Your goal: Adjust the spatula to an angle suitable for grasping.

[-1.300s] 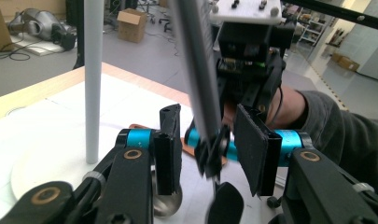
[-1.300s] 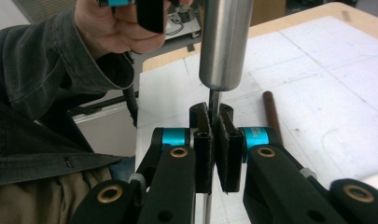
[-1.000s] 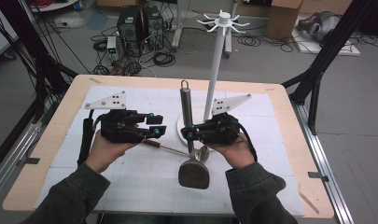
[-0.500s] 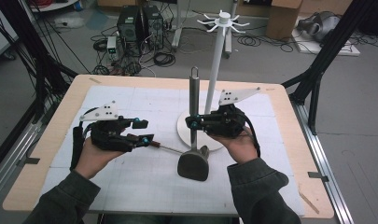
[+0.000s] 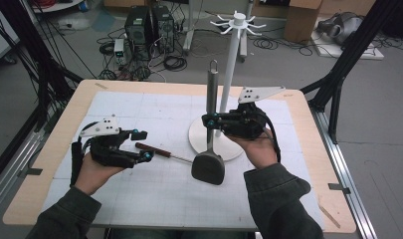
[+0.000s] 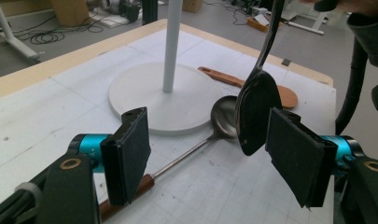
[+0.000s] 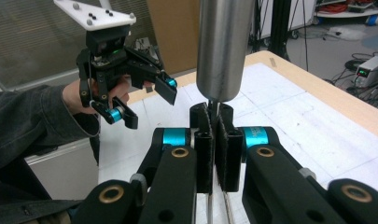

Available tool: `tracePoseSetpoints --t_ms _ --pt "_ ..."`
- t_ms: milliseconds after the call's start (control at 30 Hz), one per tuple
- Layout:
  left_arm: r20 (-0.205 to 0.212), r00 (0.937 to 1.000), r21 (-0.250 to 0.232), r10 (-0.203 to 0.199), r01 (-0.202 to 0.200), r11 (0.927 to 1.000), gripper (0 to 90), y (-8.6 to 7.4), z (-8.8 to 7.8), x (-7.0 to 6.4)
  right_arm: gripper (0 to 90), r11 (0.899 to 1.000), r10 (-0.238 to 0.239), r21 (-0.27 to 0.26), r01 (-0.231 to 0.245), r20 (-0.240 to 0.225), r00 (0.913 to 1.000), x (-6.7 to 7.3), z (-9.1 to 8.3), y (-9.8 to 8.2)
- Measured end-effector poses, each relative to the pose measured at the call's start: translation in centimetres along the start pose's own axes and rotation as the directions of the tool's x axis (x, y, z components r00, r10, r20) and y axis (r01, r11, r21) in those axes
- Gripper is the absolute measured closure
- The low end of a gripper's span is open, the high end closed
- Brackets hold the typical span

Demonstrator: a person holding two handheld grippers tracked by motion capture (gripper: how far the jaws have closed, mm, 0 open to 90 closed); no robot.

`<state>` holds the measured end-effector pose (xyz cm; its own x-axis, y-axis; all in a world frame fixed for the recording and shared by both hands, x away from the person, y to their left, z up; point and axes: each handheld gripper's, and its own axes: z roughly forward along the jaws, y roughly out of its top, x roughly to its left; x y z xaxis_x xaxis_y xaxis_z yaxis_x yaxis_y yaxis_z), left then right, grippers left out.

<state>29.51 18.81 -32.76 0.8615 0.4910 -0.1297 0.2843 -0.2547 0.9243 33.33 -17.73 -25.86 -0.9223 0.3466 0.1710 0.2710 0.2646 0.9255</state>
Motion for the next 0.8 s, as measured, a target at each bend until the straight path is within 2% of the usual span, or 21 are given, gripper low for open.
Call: tracePoseSetpoints --t_ms 400,633,800 --pt "-0.055 0.9985 0.021 -0.010 0.011 0.9997 21.7 -1.7 -0.8 0.4 87.5 1.000 -0.011 -0.007 0.012 0.028 0.9995 -0.2 -0.2 0.6" --pt "-0.068 0.9977 0.037 0.002 0.001 0.9993 16.2 -2.3 -1.1 0.3 87.5 1.000 -0.019 -0.012 0.019 0.040 0.9990 -0.1 -0.4 1.2" --pt "-0.074 0.9972 0.039 -0.007 0.010 0.9992 11.7 -2.9 -1.3 0.5 87.5 0.999 -0.035 -0.015 0.036 0.052 0.9980 -0.1 -0.4 1.7"
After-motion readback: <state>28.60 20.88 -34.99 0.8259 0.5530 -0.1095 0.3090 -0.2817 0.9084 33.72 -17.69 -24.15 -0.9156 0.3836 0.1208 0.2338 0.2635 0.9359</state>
